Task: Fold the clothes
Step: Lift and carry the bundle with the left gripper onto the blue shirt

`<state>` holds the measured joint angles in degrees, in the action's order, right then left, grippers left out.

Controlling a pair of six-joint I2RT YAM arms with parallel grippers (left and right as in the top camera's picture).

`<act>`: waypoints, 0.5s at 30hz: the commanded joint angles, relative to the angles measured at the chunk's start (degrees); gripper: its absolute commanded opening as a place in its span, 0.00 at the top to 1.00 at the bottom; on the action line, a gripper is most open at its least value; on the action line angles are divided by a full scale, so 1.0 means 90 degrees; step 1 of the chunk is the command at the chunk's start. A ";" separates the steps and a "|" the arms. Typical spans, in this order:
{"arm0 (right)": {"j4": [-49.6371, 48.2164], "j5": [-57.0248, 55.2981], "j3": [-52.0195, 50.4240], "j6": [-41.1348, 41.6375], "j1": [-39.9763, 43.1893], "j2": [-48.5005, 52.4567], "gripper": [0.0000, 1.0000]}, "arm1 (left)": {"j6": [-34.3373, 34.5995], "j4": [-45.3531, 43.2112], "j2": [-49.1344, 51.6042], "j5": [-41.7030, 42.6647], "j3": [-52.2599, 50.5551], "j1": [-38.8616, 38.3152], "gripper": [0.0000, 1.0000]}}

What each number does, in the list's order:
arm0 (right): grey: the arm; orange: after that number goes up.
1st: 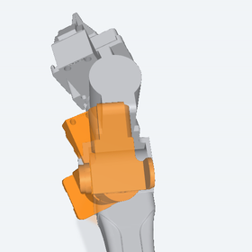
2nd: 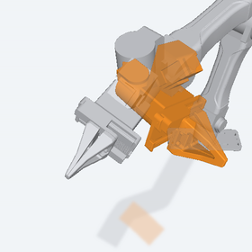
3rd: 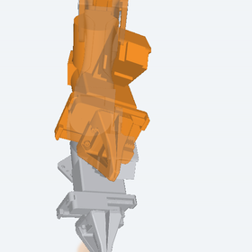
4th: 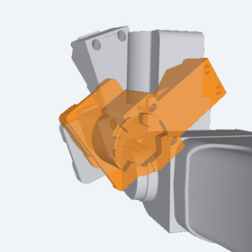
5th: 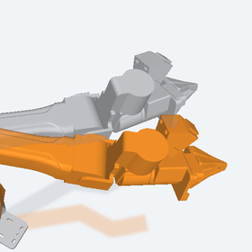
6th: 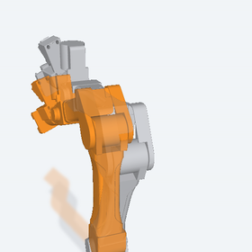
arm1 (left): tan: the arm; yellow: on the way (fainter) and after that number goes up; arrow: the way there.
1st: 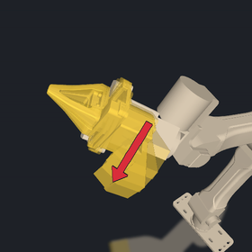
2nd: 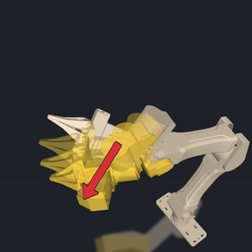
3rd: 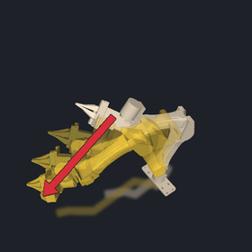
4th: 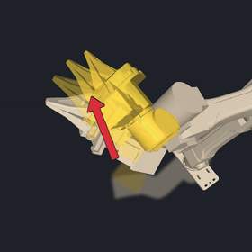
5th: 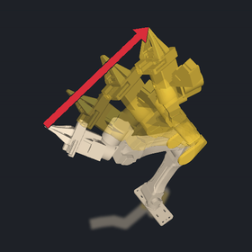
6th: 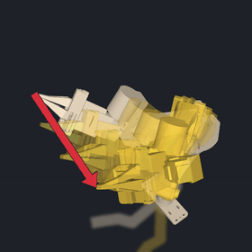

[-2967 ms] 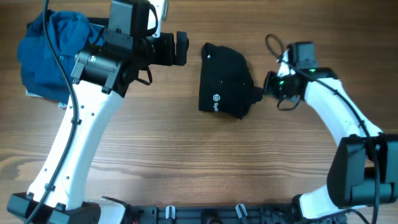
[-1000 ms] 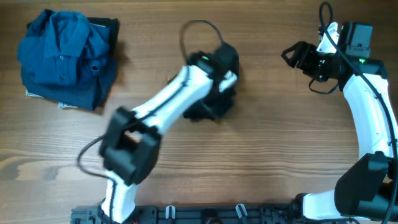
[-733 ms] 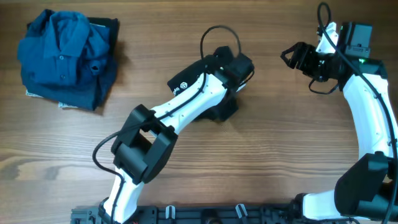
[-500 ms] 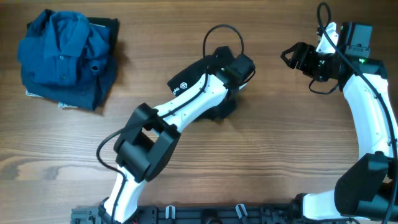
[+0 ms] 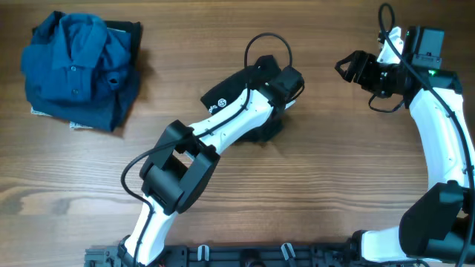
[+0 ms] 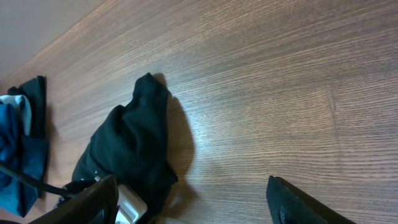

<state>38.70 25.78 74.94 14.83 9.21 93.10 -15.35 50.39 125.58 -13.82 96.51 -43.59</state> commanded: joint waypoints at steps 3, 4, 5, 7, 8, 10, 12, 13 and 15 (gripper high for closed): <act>0.0066 0.0141 0.0044 -0.0148 0.0005 0.0012 0.23 | 0.0240 -0.0228 0.0466 -0.0197 -0.0228 -0.0010 0.46; 0.0066 0.0138 0.0044 -0.0146 0.0005 0.0012 0.23 | 0.0372 -0.0245 0.0476 -0.0406 -0.0228 -0.0002 0.61; 0.0061 0.0138 0.0044 -0.0146 0.0005 0.0012 0.23 | 0.0476 -0.0260 0.0476 -0.0534 -0.0228 0.0010 0.78; 0.0046 0.0141 0.0044 -0.0138 0.0005 0.0012 0.23 | 0.0622 -0.0306 0.0476 -0.0709 -0.0226 0.0027 0.96; 0.0046 0.0141 0.0044 -0.0136 0.0005 0.0012 0.23 | 0.0619 -0.0318 0.0474 -0.0782 -0.0223 0.0029 0.96; 0.0049 0.0143 0.0044 -0.0131 0.0005 0.0012 0.23 | 0.0775 -0.0345 0.0464 -0.1015 -0.0223 0.0034 0.96; 0.0049 0.0143 0.0044 -0.0129 0.0005 0.0012 0.23 | 0.1115 -0.0362 0.0393 -0.1379 -0.0187 0.0041 0.96; 0.0046 0.0143 0.0044 -0.0129 0.0005 0.0012 0.23 | 0.1226 -0.0350 0.0323 -0.1469 -0.0141 0.0061 0.96; 0.0036 0.0141 0.0044 -0.0129 0.0005 0.0012 0.23 | 0.1535 -0.0333 0.0092 -0.1477 0.0056 0.0151 0.96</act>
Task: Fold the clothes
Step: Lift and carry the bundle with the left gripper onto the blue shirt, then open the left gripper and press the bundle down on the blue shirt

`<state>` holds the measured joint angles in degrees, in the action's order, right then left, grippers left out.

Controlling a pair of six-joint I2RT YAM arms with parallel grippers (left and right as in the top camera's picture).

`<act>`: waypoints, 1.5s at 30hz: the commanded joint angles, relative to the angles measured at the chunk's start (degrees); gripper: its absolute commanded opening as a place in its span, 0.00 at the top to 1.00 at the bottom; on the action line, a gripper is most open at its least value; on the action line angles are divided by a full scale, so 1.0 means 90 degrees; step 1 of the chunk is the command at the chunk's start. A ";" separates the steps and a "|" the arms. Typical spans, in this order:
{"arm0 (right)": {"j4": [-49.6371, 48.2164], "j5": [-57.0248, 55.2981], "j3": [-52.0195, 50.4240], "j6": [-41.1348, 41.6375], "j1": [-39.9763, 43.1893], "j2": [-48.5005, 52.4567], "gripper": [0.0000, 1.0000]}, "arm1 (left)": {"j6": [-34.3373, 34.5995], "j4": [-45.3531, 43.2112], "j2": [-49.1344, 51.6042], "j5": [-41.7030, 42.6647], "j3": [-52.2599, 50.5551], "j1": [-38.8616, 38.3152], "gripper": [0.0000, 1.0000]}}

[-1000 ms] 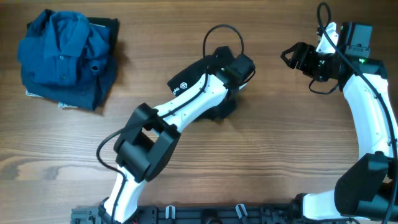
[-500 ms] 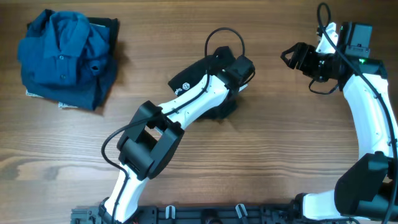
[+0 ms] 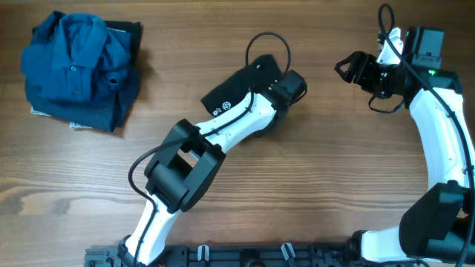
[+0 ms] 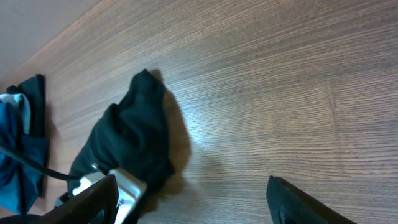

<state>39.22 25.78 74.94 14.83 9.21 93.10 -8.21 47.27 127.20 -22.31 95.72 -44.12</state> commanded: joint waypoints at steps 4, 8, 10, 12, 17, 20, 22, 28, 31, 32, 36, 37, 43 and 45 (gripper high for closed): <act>-0.0007 0.0143 0.0044 -0.0129 0.0005 0.0012 0.23 | 0.1639 0.0005 -0.0731 -0.0534 0.0656 0.0629 0.96; -0.0015 0.0143 0.0044 -0.0124 0.0005 0.0012 0.23 | 0.2611 -0.0083 -0.1450 -0.0534 0.1047 0.1428 0.96; -0.0005 0.0146 0.0044 -0.0126 0.0005 0.0012 0.23 | 0.2888 -0.0231 -0.1698 -0.0537 0.1081 0.1797 0.96; 0.0015 0.0146 0.0044 -0.0124 0.0002 0.0012 0.23 | 0.3155 -0.0393 -0.1909 -0.0539 0.1081 0.2142 0.96; 0.0041 0.0146 0.0044 -0.0075 0.0002 0.0012 0.23 | 0.4034 -0.0563 -0.2516 -0.1129 0.1081 0.2990 0.96; 0.0051 0.0146 0.0044 -0.0078 0.0002 0.0012 0.23 | 0.4413 -0.0488 -0.2905 -0.1654 0.1081 0.3276 0.96; 0.0056 0.0146 0.0044 -0.0078 0.0002 0.0012 0.23 | 0.4726 -0.0440 -0.3206 -0.2023 0.1081 0.3439 0.96; 0.0146 0.0146 0.0044 -0.0078 0.0002 0.0012 0.23 | 0.5654 -0.0420 -0.3937 -0.2803 0.1081 0.3956 0.96; 0.0272 0.0146 0.0044 -0.0080 0.0002 0.0012 0.23 | 0.6254 -0.0367 -0.4087 -0.2815 0.1081 0.4391 0.96; 0.0316 0.0146 0.0041 -0.0083 0.0002 0.0012 0.23 | 0.6509 -0.0311 -0.4087 -0.2815 0.1081 0.4524 0.96; 0.0457 0.0143 0.0041 -0.0083 0.0002 0.0012 0.23 | 0.7725 0.0165 -0.4046 -0.2807 0.1081 0.5039 0.96; 0.0469 0.0143 0.0041 -0.0080 0.0002 0.0012 0.23 | 0.8043 0.0311 -0.4019 -0.2783 0.1081 0.5170 0.96; 0.0532 0.0143 0.0041 0.0041 -0.0005 0.0012 0.24 | 0.9204 0.0782 -0.3840 -0.2348 0.1066 0.5751 0.96; 0.0537 0.0143 0.0041 0.0090 -0.0017 0.0015 0.24 | 0.9690 0.0933 -0.3759 -0.2336 0.1066 0.5812 0.96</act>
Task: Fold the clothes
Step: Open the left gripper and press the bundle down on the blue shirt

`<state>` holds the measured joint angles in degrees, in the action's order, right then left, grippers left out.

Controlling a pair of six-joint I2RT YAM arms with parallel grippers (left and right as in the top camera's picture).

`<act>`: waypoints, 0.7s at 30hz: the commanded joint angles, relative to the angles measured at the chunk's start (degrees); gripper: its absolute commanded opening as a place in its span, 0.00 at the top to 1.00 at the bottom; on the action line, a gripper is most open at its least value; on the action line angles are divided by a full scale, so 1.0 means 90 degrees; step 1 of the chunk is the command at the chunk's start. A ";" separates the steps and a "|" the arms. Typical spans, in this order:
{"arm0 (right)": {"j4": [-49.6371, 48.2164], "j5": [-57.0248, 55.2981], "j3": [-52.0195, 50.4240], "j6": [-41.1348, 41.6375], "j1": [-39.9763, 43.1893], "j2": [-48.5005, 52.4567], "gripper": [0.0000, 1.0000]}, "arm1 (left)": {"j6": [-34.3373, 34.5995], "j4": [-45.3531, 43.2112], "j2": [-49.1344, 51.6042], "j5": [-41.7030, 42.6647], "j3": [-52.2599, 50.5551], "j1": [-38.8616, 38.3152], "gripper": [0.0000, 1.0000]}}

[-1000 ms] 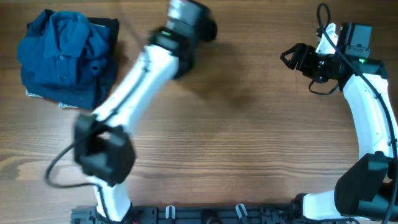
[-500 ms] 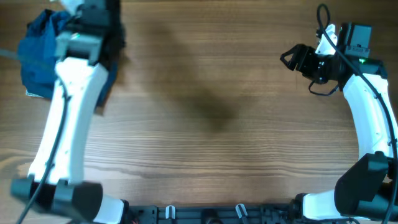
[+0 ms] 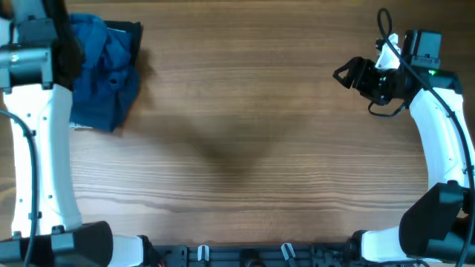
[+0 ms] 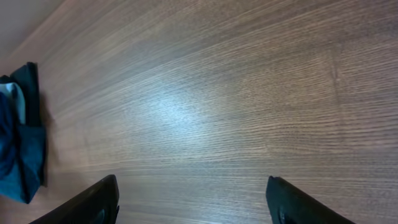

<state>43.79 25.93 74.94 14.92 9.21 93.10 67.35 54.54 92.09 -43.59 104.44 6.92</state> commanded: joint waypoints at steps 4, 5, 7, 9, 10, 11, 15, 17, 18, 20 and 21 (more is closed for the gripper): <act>0.0046 0.0126 0.0041 0.0078 -0.0075 0.0012 0.24 | 0.2514 0.0352 0.0364 0.0032 0.0097 0.0151 0.96; 0.0056 0.0126 0.0041 0.0080 -0.0087 0.0012 0.24 | 0.2691 0.0345 0.0418 0.0039 0.0097 0.0151 0.96; 0.0080 0.0126 0.0041 0.0078 -0.0100 0.0012 0.24 | 0.3055 0.0299 0.0600 0.0090 0.0097 0.0151 0.96; 0.0092 0.0126 0.0041 0.0080 -0.0114 0.0012 0.24 | 0.3140 0.0180 0.0809 0.0228 0.0097 0.0151 0.96; 0.0092 0.0121 0.0041 0.0117 -0.0119 0.0012 0.24 | 0.3140 0.0107 0.0906 0.0328 0.0097 0.0151 0.96; 0.0092 0.0090 0.0041 0.0197 -0.0124 0.0012 0.24 | 0.3140 0.0056 0.1013 0.0423 0.0097 0.0151 0.96; 0.0095 0.0080 0.0041 0.0223 -0.0124 0.0012 0.24 | 0.3143 -0.0153 0.1392 0.0556 0.0097 0.0151 0.96; 0.0097 0.0080 0.0041 0.0223 -0.0124 0.0012 0.24 | 0.3143 -0.0236 0.1535 0.0559 0.0097 0.0151 0.96; 0.0095 0.0080 0.0041 0.0223 -0.0124 0.0012 0.24 | 0.3143 -0.0260 0.1583 0.0559 0.0097 0.0151 0.96; 0.0087 0.0080 0.0041 0.0226 -0.0124 0.0012 0.24 | 0.3143 -0.0381 0.1732 0.0561 0.0097 0.0151 0.96; 0.0080 0.0080 0.0041 0.0238 -0.0124 0.0012 0.24 | 0.3143 -0.0486 0.1812 0.0559 0.0097 0.0151 0.96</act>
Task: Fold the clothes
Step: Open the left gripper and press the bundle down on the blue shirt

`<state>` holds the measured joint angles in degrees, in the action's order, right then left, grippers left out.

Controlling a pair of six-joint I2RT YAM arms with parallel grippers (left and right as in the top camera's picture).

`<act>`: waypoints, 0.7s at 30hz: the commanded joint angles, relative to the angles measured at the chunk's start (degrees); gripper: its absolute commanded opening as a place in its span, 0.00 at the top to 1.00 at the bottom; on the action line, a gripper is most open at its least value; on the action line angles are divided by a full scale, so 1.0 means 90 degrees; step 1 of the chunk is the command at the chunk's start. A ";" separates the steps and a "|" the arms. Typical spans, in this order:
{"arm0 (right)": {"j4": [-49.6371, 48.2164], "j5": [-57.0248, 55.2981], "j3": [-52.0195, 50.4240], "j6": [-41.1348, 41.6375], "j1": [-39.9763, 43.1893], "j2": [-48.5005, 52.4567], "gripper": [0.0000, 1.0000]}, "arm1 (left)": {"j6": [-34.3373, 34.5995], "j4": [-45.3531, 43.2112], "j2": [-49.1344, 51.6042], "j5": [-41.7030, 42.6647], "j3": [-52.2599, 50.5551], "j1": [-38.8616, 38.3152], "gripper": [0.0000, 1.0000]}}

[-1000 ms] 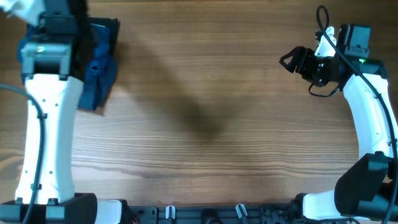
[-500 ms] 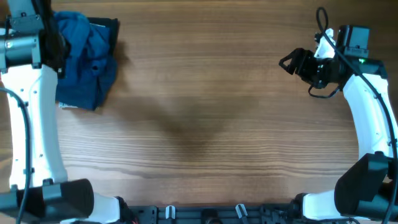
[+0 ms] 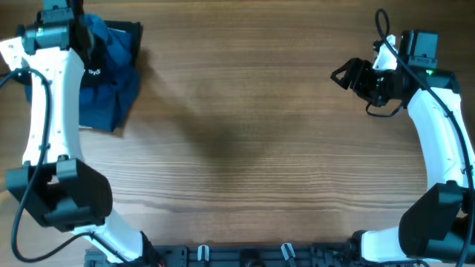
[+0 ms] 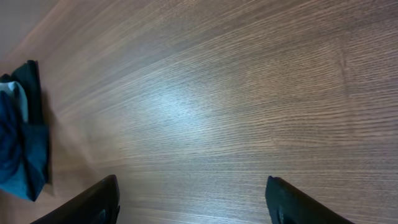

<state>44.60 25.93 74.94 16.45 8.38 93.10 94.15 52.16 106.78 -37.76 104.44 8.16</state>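
A crumpled blue shirt point(image 3: 113, 83) tops a pile at the table's far left corner, and its edge point(image 4: 22, 155) shows in the right wrist view. A black garment point(image 3: 93, 65) with a small white logo hangs over that pile from my left gripper point(image 3: 80, 33), which looks shut on it, though its fingers are mostly hidden by the cloth. My right gripper point(image 3: 344, 74) is held above the table at the far right. It is open, with nothing but bare wood between its fingers point(image 4: 191, 185).
A dark folded piece point(image 3: 133, 33) sticks out behind the blue pile, and something white point(image 3: 74, 124) peeks from under its front. The wooden table point(image 3: 245, 148) stretches between the arms. A black rail with hooks point(image 3: 245, 254) runs along the front edge.
My left arm has shifted slightly to the right at the far left corner, so the black garment with its logo now shows over the blue pile. The right gripper has barely moved.
My left gripper was on the black garment at the middle of the table, then held it bunched and slightly farther back. Then the middle was bare and the arm was at the far left corner. Now the garment hangs over the blue pile. The right gripper stayed open throughout.
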 commanded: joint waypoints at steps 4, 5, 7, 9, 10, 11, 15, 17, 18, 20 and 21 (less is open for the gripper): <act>-0.0019 0.0080 0.0041 0.0080 -0.0032 0.0012 0.24 | 0.0163 -0.0675 0.0408 -0.0090 0.0097 0.0012 0.96; -0.0019 0.0080 0.0041 0.0080 -0.0032 0.0015 0.24 | 0.0160 -0.0809 0.0457 -0.0056 0.0097 0.0005 0.94; -0.0019 0.0080 0.0041 0.0080 -0.0032 0.0012 0.25 | 0.0158 -0.1095 0.0597 0.0046 0.0097 -0.0002 0.66; -0.0019 0.0080 0.0041 0.0080 -0.0032 0.0012 0.24 | 0.0032 -0.1399 0.0729 0.0189 0.0097 0.0000 0.31; -0.0019 0.0080 0.0041 0.0080 -0.0032 0.0012 0.24 | -0.0029 -0.1515 0.0770 0.0228 0.0097 0.0000 0.20; -0.0019 0.0080 0.0041 0.0078 -0.0032 0.0015 0.25 | -0.0223 -0.1761 0.0840 0.0270 0.0097 0.0000 0.09; -0.0046 0.0080 0.0041 0.0080 -0.0032 0.0015 0.25 | -0.0996 -0.2657 0.0959 0.0321 0.0097 -0.0007 0.00; -0.0070 0.0083 0.0041 0.0080 -0.0032 0.0015 0.24 | -0.1564 -0.3242 0.0959 0.0481 0.0097 -0.0007 0.00; -0.0075 0.0083 0.0041 0.0078 -0.0032 0.0015 0.24 | -0.1880 -0.3572 0.0959 0.0559 0.0100 -0.0007 0.00; -0.0097 0.0083 0.0041 0.0080 -0.0032 0.0015 0.24 | -0.2642 -0.4308 0.0957 0.0726 0.0100 -0.0005 0.00; -0.0097 0.0085 0.0041 0.0080 -0.0032 0.0015 0.24 | -0.3016 -0.4609 0.0957 0.0777 0.0100 -0.0007 0.00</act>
<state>44.07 25.93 74.94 16.64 8.38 93.10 82.08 17.10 115.37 -33.56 104.42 8.16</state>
